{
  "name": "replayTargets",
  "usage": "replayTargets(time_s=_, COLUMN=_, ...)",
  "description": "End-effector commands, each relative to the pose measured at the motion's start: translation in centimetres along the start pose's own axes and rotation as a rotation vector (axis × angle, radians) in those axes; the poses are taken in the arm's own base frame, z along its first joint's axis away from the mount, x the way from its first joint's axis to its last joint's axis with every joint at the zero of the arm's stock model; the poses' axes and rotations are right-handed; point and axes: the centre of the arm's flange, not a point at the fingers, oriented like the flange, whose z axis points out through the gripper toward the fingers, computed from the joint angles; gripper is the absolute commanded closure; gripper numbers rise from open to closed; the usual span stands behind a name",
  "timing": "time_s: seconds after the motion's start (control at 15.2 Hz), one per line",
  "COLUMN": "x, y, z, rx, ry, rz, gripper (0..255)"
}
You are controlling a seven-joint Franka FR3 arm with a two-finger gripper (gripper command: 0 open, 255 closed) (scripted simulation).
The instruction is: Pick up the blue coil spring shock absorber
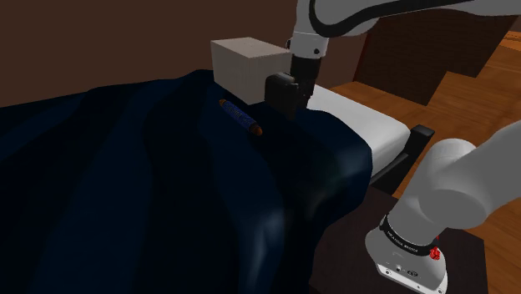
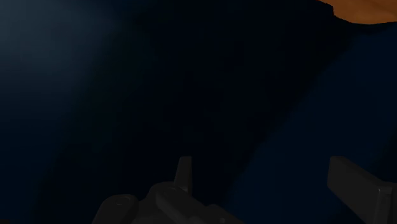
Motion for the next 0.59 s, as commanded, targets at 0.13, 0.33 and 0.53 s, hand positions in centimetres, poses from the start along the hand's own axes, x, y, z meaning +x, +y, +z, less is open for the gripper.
replayTargets(time_s=0.13, x=5.0, y=0.9, z=1.6, rx=-0.027, ry=0.006, rz=0.029, gripper=0)
replayTargets(time_s=0.33, x=8.6, y=1.6, z=2.9, rx=-0.046, ry=0.010, rz=0.050, gripper=0)
replayTargets(time_s=0.53, x=12.1, y=2.5, z=4.0, rx=-0.066, ry=0.014, rz=0.072, gripper=0)
